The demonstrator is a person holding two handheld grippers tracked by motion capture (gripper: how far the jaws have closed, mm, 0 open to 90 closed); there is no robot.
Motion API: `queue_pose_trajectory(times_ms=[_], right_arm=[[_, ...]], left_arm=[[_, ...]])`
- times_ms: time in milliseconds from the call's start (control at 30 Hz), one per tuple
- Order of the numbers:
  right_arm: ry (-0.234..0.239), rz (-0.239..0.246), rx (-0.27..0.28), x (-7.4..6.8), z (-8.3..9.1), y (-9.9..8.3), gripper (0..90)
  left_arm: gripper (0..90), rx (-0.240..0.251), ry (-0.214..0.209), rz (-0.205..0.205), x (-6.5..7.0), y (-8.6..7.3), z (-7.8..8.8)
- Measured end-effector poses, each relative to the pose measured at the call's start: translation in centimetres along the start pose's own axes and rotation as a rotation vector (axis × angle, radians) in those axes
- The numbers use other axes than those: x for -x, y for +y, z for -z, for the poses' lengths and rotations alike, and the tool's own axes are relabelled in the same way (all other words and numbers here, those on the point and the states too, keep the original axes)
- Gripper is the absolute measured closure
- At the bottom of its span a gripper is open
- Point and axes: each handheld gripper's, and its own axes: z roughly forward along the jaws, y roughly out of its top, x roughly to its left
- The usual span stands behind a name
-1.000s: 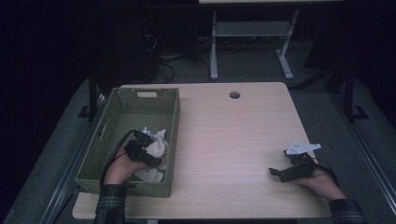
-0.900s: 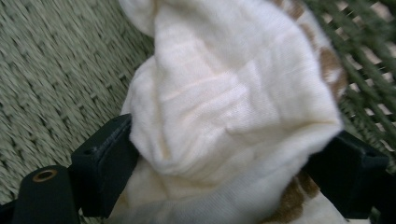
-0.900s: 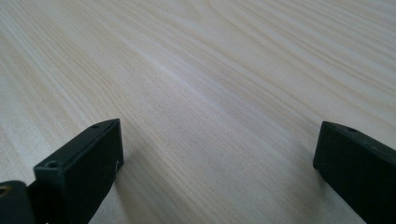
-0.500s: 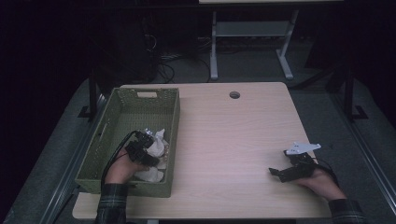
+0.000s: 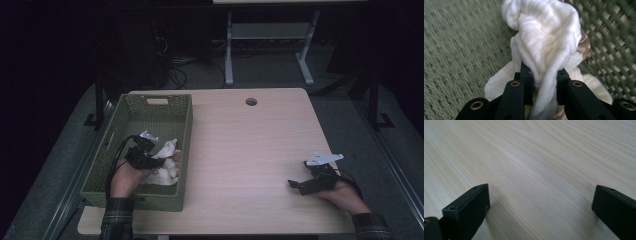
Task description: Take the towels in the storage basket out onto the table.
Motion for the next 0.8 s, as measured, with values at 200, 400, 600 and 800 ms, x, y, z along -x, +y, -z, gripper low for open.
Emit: queue_pose_trajectory(times_ms=[200, 400, 600, 800], right_arm=[[0.0, 0.001, 0.0, 0.0, 0.0, 0.0, 1.1], [0.001, 0.0, -0.001, 0.0, 0.0, 0.0, 1.1], [0.001, 0.001, -0.001, 0.0, 0.0, 0.0, 1.1], [0.001, 0.001, -0.001, 0.0, 0.0, 0.0, 1.1]], left_arm=[[75.3, 0.135, -0.029, 0.01, -0.6, 0.0, 1.7], [75.3, 0.242, -0.08, 0.043, -1.2, -0.2, 2.8], [75.1, 0.292, -0.098, 0.034, -1.2, -0.1, 3.5], [75.1, 0.354, -0.113, 0.019, -1.0, 0.2, 4.6]])
